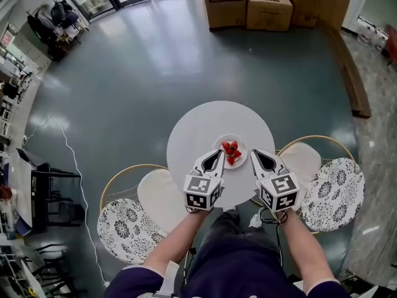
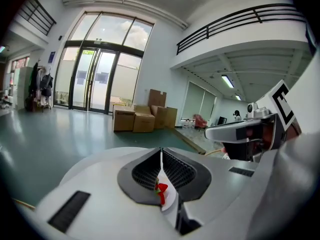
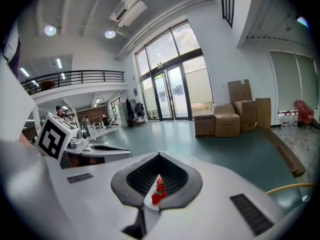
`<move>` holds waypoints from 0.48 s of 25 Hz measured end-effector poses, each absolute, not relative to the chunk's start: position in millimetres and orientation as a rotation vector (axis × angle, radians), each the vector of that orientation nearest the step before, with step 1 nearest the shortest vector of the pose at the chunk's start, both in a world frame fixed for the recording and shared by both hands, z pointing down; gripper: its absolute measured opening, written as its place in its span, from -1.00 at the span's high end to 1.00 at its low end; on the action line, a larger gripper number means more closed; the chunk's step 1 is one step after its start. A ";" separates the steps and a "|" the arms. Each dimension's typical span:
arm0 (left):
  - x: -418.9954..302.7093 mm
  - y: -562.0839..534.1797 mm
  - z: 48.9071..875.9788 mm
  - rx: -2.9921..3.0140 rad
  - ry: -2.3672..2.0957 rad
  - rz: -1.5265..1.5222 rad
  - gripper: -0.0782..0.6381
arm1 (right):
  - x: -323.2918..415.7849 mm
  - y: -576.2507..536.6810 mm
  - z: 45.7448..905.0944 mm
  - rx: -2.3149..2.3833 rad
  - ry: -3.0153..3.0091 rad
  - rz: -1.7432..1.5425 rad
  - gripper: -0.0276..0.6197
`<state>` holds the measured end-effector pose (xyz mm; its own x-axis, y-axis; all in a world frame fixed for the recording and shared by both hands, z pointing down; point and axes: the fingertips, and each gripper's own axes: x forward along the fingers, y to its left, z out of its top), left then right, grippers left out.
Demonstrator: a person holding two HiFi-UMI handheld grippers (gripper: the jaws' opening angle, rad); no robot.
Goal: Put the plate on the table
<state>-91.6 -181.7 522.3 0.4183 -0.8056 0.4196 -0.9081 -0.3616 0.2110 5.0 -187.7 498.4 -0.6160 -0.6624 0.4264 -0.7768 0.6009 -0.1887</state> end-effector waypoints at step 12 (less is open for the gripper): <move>-77.2 -162.2 464.9 2.375 -1.407 0.191 0.76 | -11.1 -183.4 465.9 1.124 -2.632 0.456 0.90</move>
<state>-77.2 -162.2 464.9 0.4915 -0.8175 0.3004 -0.8679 -0.4313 0.2464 -11.1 -183.4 465.9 -0.6742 -0.6562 0.3389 -0.7320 0.6548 -0.1882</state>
